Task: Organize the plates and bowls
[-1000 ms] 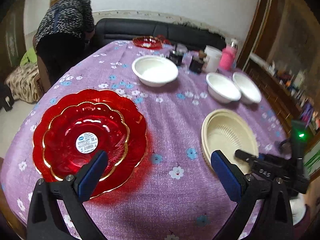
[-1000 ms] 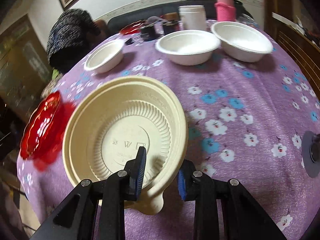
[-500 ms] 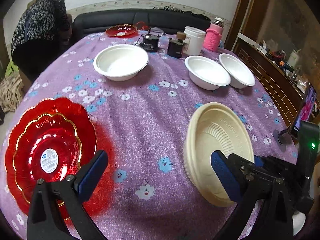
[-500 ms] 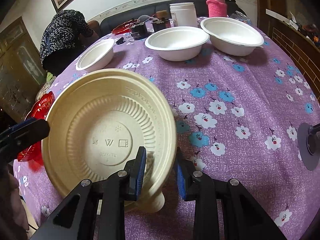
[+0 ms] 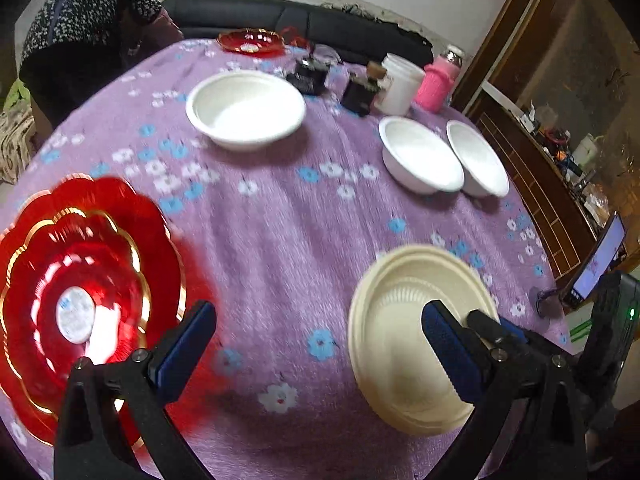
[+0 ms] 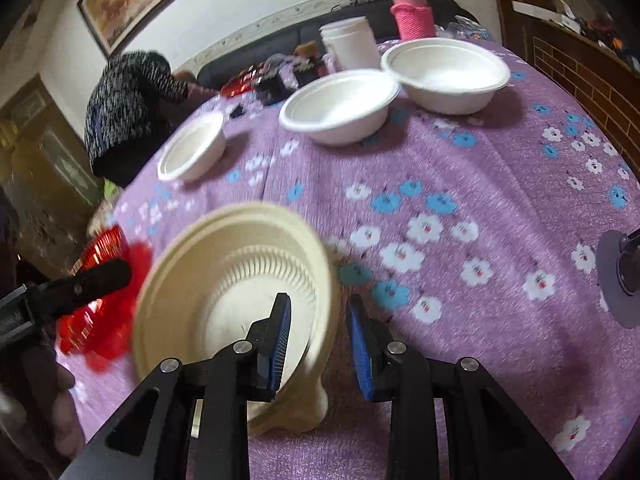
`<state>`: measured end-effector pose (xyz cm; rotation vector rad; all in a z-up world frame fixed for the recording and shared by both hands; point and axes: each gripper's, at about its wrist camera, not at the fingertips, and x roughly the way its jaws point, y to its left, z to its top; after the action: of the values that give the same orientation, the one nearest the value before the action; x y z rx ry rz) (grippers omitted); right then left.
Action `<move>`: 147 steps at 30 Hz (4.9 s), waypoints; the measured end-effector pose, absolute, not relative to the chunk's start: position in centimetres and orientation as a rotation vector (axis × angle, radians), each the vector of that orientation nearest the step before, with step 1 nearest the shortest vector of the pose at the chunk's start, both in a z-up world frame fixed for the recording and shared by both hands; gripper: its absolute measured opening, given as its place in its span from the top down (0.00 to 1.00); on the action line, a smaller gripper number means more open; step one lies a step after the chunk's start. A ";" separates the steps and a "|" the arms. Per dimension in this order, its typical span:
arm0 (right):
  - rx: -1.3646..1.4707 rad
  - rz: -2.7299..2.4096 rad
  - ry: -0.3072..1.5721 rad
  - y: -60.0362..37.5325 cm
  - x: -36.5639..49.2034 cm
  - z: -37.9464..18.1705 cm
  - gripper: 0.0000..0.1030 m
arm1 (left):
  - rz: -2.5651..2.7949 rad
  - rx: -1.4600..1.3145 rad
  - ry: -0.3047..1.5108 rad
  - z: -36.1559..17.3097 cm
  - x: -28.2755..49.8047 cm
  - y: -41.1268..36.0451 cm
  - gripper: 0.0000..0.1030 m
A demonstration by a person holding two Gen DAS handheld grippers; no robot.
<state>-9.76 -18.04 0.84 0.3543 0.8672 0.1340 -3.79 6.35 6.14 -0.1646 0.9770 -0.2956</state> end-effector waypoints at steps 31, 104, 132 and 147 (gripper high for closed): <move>0.767 0.186 0.952 -25.2 5.7 -1.4 0.89 | -0.300 -0.105 1.057 5.7 10.9 -1.5 0.01; 0.105 0.464 0.936 10.3 -1.7 3.6 0.53 | 0.062 -0.401 0.881 7.2 -6.7 27.8 0.36; 0.264 0.115 0.722 -13.3 -9.2 8.4 0.50 | -0.110 -0.119 0.643 13.9 -12.1 15.5 0.11; 0.378 0.112 0.829 -19.1 -9.6 4.2 0.50 | -0.292 -0.031 0.960 6.5 -7.3 4.6 0.12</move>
<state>-9.64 -19.12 4.24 0.3784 0.8293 0.1119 -7.29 4.64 6.54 -0.0313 0.9605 -0.2917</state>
